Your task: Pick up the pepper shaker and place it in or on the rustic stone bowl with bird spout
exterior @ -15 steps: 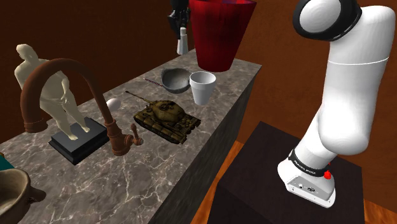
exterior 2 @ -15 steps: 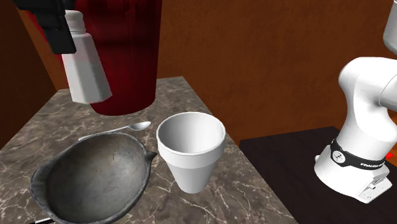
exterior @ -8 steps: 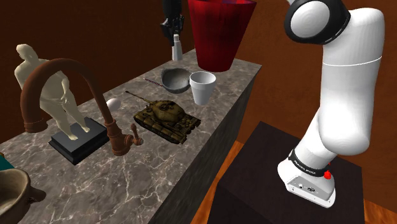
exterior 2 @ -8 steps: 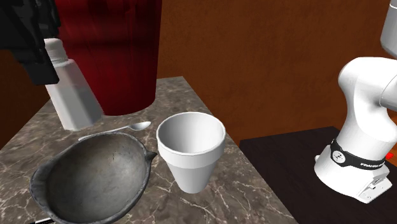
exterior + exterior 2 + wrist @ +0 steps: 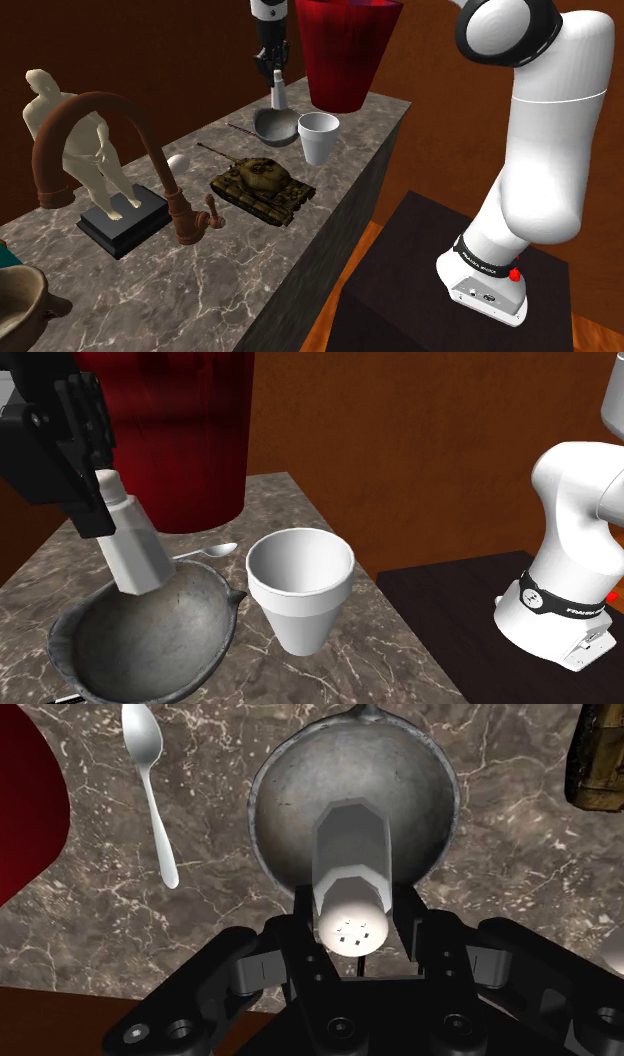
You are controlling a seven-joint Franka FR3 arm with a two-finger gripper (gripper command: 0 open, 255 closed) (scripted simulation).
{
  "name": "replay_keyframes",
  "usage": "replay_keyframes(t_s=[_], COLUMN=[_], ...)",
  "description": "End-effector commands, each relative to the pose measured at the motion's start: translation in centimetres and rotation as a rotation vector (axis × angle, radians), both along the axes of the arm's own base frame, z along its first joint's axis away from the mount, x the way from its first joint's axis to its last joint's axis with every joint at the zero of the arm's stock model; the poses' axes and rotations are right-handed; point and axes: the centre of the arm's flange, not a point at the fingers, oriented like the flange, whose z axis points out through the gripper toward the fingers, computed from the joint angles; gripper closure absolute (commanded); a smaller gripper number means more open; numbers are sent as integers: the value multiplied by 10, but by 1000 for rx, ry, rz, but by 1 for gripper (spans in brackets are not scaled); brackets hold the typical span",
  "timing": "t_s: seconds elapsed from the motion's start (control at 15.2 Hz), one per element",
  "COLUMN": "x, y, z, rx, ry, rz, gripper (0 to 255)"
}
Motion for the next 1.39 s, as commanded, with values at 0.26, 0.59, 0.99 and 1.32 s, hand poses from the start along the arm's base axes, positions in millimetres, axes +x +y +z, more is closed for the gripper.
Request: replay_keyframes(t_s=[0.26, 0.59, 0.99, 1.32], x=[0, 0, 0, -1], y=[0, 0, 0, 3], z=[-32, -32, -32, -6], rx=[0, 0, 0, 0], ry=[-1, -1, -1, -1], rz=[0, 0, 0, 0], gripper=[255, 255, 0, 0])
